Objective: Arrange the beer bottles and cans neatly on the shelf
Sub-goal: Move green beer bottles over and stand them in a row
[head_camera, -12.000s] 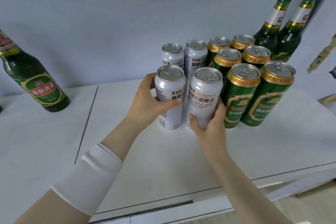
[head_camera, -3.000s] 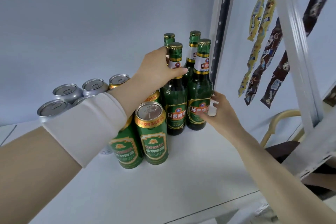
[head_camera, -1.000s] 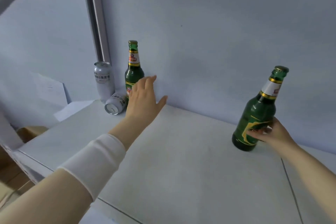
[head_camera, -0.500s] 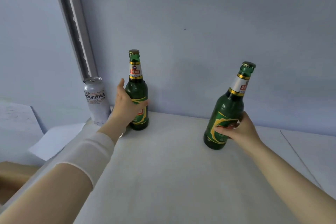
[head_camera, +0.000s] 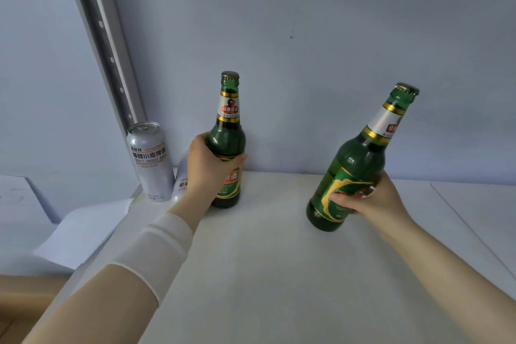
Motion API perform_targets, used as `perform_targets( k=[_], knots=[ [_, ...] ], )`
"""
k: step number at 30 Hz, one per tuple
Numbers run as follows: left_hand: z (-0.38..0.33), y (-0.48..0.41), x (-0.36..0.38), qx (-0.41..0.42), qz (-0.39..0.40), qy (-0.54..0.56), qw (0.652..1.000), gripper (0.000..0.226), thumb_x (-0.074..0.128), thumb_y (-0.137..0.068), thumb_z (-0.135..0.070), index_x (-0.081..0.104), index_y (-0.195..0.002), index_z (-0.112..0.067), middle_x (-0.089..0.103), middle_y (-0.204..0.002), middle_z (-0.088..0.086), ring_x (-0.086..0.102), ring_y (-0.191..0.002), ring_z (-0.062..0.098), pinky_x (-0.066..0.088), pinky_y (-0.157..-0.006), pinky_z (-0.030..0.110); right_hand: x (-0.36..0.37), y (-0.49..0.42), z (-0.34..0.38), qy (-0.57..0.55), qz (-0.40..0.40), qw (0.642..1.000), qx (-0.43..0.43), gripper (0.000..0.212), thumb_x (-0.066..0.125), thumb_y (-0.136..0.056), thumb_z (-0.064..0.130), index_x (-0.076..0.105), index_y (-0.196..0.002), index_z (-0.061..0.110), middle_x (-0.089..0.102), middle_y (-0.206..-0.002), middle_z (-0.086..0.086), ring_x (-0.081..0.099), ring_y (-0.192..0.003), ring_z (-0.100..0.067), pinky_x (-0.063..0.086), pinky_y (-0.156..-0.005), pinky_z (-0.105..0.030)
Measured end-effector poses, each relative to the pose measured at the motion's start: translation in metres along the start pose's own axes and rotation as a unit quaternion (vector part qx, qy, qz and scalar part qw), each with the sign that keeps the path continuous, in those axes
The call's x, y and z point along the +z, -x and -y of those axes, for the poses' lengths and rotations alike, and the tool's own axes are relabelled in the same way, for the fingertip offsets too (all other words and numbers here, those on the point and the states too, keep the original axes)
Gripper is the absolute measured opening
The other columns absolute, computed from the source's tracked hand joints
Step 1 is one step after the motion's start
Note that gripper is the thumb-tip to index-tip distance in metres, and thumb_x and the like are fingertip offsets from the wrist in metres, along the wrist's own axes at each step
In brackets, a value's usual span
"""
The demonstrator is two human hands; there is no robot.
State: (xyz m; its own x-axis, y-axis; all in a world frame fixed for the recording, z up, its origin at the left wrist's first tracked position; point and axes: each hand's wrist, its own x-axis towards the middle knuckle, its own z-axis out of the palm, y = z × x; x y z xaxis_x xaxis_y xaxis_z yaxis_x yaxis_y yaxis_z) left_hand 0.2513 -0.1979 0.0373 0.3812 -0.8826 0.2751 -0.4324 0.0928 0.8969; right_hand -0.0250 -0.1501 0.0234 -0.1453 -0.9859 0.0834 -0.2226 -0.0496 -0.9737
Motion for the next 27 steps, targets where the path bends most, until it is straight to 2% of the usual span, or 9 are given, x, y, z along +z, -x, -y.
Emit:
perform_targets(
  k=[3,6,12,16,20,23,25,27],
  knots=[
    [-0.017,0.009,0.004,0.026,0.03,-0.006,0.999,0.077,0.085,-0.056,-0.031,0.046,-0.121,-0.017,0.059,-0.117,0.003,0.057,-0.104,0.02,0.049,-0.087,0.036,-0.004,0.008,0.005,-0.035,-0.006,0.999,0.002,0.066,0.081,-0.059,-0.001,0.051,-0.116,0.016,0.065,-0.102,0.002,0.064,-0.09,-0.012,0.057,-0.056,-0.026],
    [-0.048,0.021,0.007,0.069,0.053,0.002,0.996,0.078,0.085,-0.055,-0.034,0.045,-0.121,-0.02,0.058,-0.118,0.001,0.056,-0.107,0.02,0.049,-0.089,0.037,-0.011,0.018,0.008,-0.066,-0.019,0.998,0.012,0.069,0.08,-0.06,-0.002,0.05,-0.12,0.013,0.066,-0.105,-0.002,0.066,-0.091,-0.016,0.058,-0.056,-0.028],
    [-0.118,0.071,0.032,0.145,0.103,0.053,0.983,0.07,0.083,-0.058,-0.036,0.045,-0.116,-0.022,0.057,-0.111,-0.007,0.055,-0.096,0.008,0.041,-0.07,0.014,-0.057,0.055,0.009,-0.06,-0.04,0.997,0.013,0.058,0.078,-0.063,-0.003,0.054,-0.114,0.013,0.068,-0.096,0.002,0.069,-0.077,-0.007,0.056,-0.054,-0.023],
    [-0.165,0.115,0.065,0.181,0.161,0.092,0.966,0.063,0.082,-0.058,-0.036,0.043,-0.106,-0.028,0.056,-0.101,-0.011,0.053,-0.084,-0.004,0.038,-0.065,0.009,-0.12,0.083,0.004,-0.045,-0.063,0.997,0.003,0.06,0.082,-0.06,-0.002,0.056,-0.112,0.013,0.071,-0.097,-0.004,0.07,-0.08,-0.009,0.055,-0.057,-0.024],
    [-0.211,0.171,0.112,0.212,0.204,0.116,0.949,0.062,0.081,-0.056,-0.038,0.044,-0.105,-0.03,0.054,-0.092,-0.021,0.052,-0.083,-0.01,0.04,-0.063,0.003,-0.197,0.116,-0.006,-0.039,-0.103,0.994,-0.007,0.064,0.083,-0.048,0.012,0.058,-0.107,0.019,0.073,-0.092,0.003,0.069,-0.083,-0.008,0.056,-0.062,-0.025],
    [-0.241,0.221,0.156,0.228,0.225,0.13,0.938,0.062,0.081,-0.056,-0.039,0.045,-0.105,-0.029,0.054,-0.091,-0.022,0.053,-0.081,-0.013,0.042,-0.061,-0.001,-0.264,0.145,-0.018,-0.033,-0.131,0.991,-0.021,0.062,0.086,-0.049,0.004,0.058,-0.1,0.023,0.073,-0.083,0.012,0.066,-0.075,0.0,0.053,-0.059,-0.017],
    [-0.261,0.257,0.187,0.233,0.236,0.142,0.933,0.062,0.081,-0.055,-0.037,0.045,-0.105,-0.029,0.053,-0.089,-0.022,0.052,-0.077,-0.021,0.039,-0.061,-0.005,-0.311,0.165,-0.028,-0.027,-0.15,0.988,-0.024,0.06,0.085,-0.052,-0.003,0.058,-0.1,0.022,0.073,-0.08,0.013,0.065,-0.072,0.002,0.049,-0.057,-0.013],
    [-0.278,0.294,0.217,0.236,0.259,0.151,0.924,0.063,0.081,-0.054,-0.036,0.045,-0.104,-0.029,0.053,-0.088,-0.022,0.048,-0.074,-0.028,0.037,-0.061,-0.007,-0.356,0.186,-0.04,-0.013,-0.172,0.985,-0.017,0.062,0.087,-0.05,0.0,0.058,-0.101,0.021,0.073,-0.081,0.012,0.065,-0.072,0.0,0.048,-0.057,-0.013]
  ],
)
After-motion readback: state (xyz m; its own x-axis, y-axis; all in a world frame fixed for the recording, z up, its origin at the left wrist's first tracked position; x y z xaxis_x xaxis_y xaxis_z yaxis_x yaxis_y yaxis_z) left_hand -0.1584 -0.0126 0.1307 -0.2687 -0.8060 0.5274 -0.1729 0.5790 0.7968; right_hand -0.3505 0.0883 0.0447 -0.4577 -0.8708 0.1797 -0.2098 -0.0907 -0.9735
